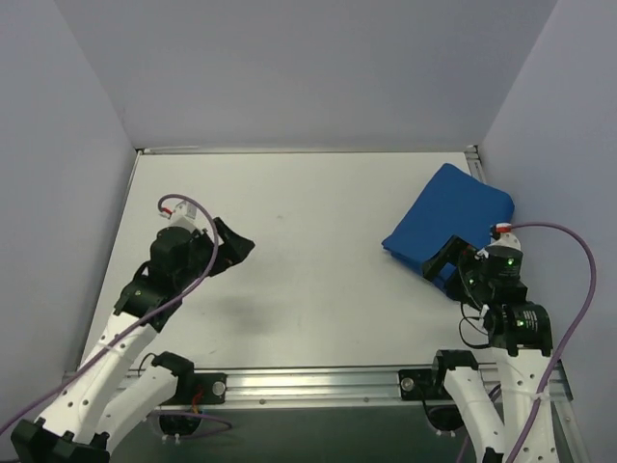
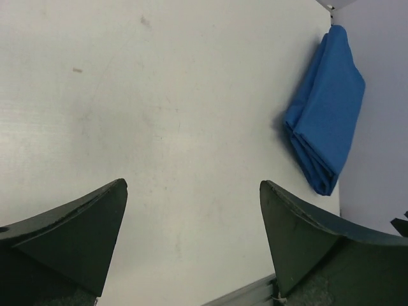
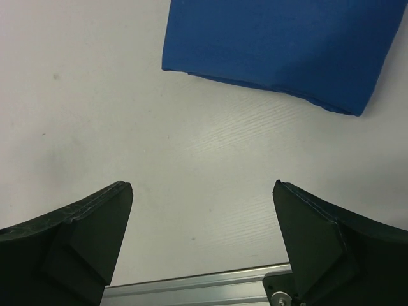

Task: Open and lay out the surgical kit
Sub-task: Move the surgical kit at the center of the board.

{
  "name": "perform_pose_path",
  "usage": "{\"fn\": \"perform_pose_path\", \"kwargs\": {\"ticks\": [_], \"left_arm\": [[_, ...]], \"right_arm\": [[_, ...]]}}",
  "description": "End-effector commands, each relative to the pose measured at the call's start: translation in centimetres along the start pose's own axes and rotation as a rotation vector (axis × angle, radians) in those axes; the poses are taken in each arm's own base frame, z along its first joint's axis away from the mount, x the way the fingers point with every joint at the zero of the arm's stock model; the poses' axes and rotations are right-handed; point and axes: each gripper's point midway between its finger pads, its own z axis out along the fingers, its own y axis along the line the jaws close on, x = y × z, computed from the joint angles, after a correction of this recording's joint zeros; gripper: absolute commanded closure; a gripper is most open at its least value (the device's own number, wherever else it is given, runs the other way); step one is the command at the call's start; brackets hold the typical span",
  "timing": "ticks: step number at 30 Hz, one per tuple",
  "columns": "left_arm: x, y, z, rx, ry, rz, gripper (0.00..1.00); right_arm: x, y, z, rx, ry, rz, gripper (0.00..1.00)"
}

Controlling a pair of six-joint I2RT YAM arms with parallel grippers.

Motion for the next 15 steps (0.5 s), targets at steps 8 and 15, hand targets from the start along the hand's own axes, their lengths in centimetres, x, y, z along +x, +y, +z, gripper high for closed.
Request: {"fn": "perform_pose_path", "kwargs": {"ticks": [8, 15], "left_arm": [[0.1, -13.9, 12.4, 0.302, 0.072, 0.396, 0.06], [4.0, -19.3, 21.5, 0.477, 0.194, 0.564, 0.06]], "right_arm": [[-7.9, -0.9, 5.0, 0.246, -0.099, 0.014, 0.00], [-12.6, -3.1, 6.4, 0.389, -0.233, 0.047, 0.00]]}}
